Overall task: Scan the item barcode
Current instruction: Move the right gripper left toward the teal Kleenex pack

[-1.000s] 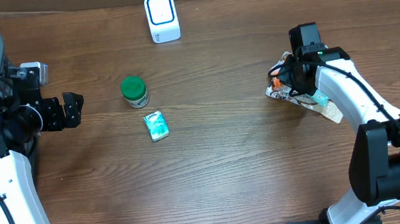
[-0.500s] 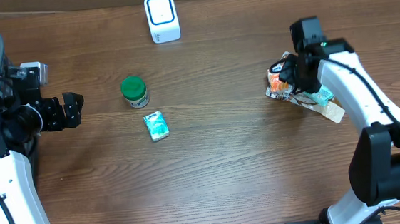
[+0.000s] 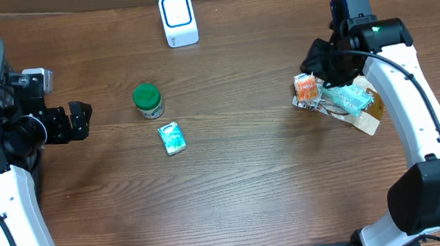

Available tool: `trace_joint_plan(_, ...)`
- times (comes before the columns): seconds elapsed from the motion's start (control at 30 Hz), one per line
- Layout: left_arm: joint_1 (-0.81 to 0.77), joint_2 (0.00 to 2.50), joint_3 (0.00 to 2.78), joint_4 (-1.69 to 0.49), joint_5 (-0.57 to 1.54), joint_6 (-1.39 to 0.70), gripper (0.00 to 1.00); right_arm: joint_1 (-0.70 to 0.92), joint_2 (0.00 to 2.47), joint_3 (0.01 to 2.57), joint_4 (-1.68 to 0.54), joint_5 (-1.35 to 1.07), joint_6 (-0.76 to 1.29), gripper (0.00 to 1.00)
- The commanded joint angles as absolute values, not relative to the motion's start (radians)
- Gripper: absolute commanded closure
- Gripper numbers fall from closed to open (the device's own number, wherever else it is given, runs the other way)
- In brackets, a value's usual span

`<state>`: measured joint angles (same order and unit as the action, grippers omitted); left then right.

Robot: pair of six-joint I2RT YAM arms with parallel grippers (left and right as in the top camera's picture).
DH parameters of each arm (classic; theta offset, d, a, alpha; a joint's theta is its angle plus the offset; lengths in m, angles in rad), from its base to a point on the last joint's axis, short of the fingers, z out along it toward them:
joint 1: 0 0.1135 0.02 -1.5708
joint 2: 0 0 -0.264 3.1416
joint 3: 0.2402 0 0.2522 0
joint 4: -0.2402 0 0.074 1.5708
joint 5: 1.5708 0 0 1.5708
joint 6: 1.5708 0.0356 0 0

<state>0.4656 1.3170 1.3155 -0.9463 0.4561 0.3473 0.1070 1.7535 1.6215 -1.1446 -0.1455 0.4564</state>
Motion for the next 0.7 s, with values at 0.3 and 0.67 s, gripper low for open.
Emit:
trace_joint_plan(0.3,0.471,1.32,1.317,-0.945,0.461,0.355,0.01,0.244,1.749,1.636,-1.14,-0.338,0.391,0.48)
trace_joint_plan(0.67,0.471,1.32,1.317,-0.945,0.461,0.355,0.0,0.347,1.791,1.636,-1.147,-0.338,0.392,0.46)
